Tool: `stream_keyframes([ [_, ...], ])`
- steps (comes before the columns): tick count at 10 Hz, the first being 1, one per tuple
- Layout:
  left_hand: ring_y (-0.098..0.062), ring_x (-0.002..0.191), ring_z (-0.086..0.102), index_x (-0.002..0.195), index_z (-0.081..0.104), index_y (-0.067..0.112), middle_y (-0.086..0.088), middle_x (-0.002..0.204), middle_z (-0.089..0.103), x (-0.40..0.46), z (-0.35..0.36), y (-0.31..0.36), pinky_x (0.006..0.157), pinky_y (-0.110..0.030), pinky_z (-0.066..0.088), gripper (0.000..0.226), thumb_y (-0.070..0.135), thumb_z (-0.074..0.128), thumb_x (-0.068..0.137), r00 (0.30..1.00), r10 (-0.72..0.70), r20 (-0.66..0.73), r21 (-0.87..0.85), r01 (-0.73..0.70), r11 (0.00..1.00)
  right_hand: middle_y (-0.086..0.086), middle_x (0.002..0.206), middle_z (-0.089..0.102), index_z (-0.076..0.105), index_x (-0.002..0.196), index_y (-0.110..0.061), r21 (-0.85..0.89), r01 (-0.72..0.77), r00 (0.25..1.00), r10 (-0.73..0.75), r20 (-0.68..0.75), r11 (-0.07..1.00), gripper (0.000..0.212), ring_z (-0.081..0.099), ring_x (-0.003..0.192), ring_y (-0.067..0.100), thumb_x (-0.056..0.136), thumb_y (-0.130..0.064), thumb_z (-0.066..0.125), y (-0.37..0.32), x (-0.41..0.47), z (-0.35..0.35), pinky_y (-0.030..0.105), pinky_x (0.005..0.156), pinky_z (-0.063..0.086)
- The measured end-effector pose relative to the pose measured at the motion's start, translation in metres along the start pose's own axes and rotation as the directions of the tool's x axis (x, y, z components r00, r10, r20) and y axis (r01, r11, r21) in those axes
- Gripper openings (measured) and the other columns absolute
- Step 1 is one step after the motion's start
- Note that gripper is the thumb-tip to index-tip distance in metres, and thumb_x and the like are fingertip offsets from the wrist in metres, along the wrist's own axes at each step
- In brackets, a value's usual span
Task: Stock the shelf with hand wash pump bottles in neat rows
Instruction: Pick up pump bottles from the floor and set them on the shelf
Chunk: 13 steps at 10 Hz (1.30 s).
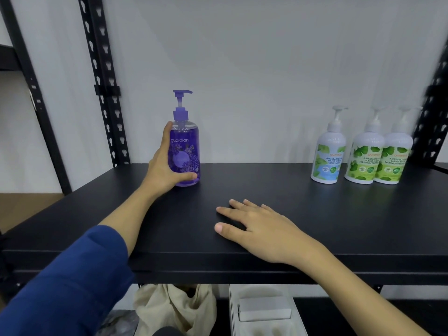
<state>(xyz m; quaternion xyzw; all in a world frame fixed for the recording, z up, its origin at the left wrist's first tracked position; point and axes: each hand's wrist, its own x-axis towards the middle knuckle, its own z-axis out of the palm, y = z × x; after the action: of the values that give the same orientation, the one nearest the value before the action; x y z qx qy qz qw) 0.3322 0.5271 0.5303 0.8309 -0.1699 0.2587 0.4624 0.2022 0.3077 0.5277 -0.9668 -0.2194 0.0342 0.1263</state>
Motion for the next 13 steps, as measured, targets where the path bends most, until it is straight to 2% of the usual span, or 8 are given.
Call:
stream_keyframes([
  [4,-0.009,0.118,0.048,0.145,0.000,0.048,0.016,0.130,0.041,0.001,0.003,0.001,0.091,-0.026,0.042,0.125,0.013,0.087,0.062,1.000,0.015,0.002,-0.011,-0.015,1.000,-0.008,0.159,0.008,0.019,0.148,-0.041,-0.007,0.007,1.000,-0.007,-0.003,1.000,0.057,0.006,0.146,0.014,0.095,-0.061,0.023,0.001,0.001,0.001,0.037,0.117,0.007],
  [7,-0.015,0.123,0.048,0.139,-0.001,0.057,0.016,0.133,0.040,0.001,0.005,0.003,0.093,-0.030,0.045,0.123,0.013,0.087,0.063,1.000,-0.005,0.018,-0.029,0.006,1.000,-0.008,0.159,0.009,0.019,0.148,-0.041,-0.008,0.011,1.000,-0.011,-0.003,1.000,0.057,0.006,0.146,0.015,0.095,-0.061,0.023,0.002,0.002,0.001,0.038,0.117,0.007],
  [8,-0.012,0.121,0.048,0.140,-0.004,0.056,0.016,0.132,0.040,0.000,0.006,0.003,0.092,-0.029,0.045,0.125,0.015,0.087,0.064,1.000,-0.011,0.010,-0.006,0.011,1.000,-0.008,0.159,0.009,0.020,0.148,-0.040,-0.006,0.011,1.000,-0.011,-0.014,1.000,0.057,0.006,0.146,0.015,0.095,-0.061,0.024,0.003,0.003,0.002,0.038,0.117,0.007],
  [9,-0.009,0.119,0.046,0.142,-0.009,0.051,0.015,0.131,0.040,-0.001,0.009,0.006,0.091,-0.026,0.044,0.127,0.015,0.086,0.065,0.999,-0.032,0.015,0.025,0.031,0.999,-0.007,0.159,0.010,0.021,0.148,-0.039,-0.002,0.008,1.000,-0.008,-0.019,1.000,0.057,0.007,0.146,0.015,0.095,-0.060,0.024,0.003,0.004,0.003,0.039,0.117,0.008],
  [10,-0.015,0.125,0.044,0.139,-0.009,0.054,0.004,0.139,0.040,-0.007,0.008,0.013,0.099,-0.035,0.046,0.130,0.026,0.089,0.060,0.999,-0.050,0.013,0.093,0.049,0.994,-0.007,0.159,0.011,0.022,0.148,-0.039,0.001,0.010,0.999,-0.010,-0.030,1.000,0.057,0.008,0.146,0.015,0.095,-0.060,0.025,0.003,0.003,0.003,0.039,0.117,0.008],
  [11,-0.036,0.132,0.037,0.141,-0.009,0.053,-0.015,0.145,0.034,-0.013,-0.002,0.030,0.101,-0.059,0.037,0.120,0.047,0.081,0.063,0.984,-0.166,-0.070,0.426,0.180,0.887,-0.006,0.158,0.017,0.027,0.147,-0.038,0.023,0.007,0.999,-0.005,-0.048,1.000,0.057,0.013,0.146,0.017,0.095,-0.060,0.028,0.001,0.001,0.001,0.039,0.115,0.014],
  [12,-0.038,0.123,0.044,0.145,0.026,0.030,-0.015,0.136,0.045,-0.024,-0.008,0.057,0.098,-0.054,0.039,0.074,0.041,0.064,0.083,0.971,-0.210,-0.112,0.703,0.227,0.674,-0.005,0.146,0.043,0.044,0.138,-0.034,0.050,-0.004,0.987,0.012,-0.163,0.999,0.050,0.040,0.133,0.020,0.094,-0.057,0.038,-0.001,-0.003,-0.001,0.036,0.096,0.037],
  [13,-0.033,0.109,0.054,0.126,0.054,0.019,-0.011,0.123,0.057,-0.045,-0.002,0.096,0.086,-0.040,0.043,0.037,0.030,0.051,0.091,0.986,-0.164,-0.018,0.761,0.120,0.637,-0.003,0.125,0.060,0.055,0.127,-0.031,0.013,-0.024,0.951,0.027,-0.309,1.000,0.041,0.055,0.114,0.021,0.093,-0.052,0.046,-0.001,-0.021,-0.005,0.030,0.076,0.037],
])
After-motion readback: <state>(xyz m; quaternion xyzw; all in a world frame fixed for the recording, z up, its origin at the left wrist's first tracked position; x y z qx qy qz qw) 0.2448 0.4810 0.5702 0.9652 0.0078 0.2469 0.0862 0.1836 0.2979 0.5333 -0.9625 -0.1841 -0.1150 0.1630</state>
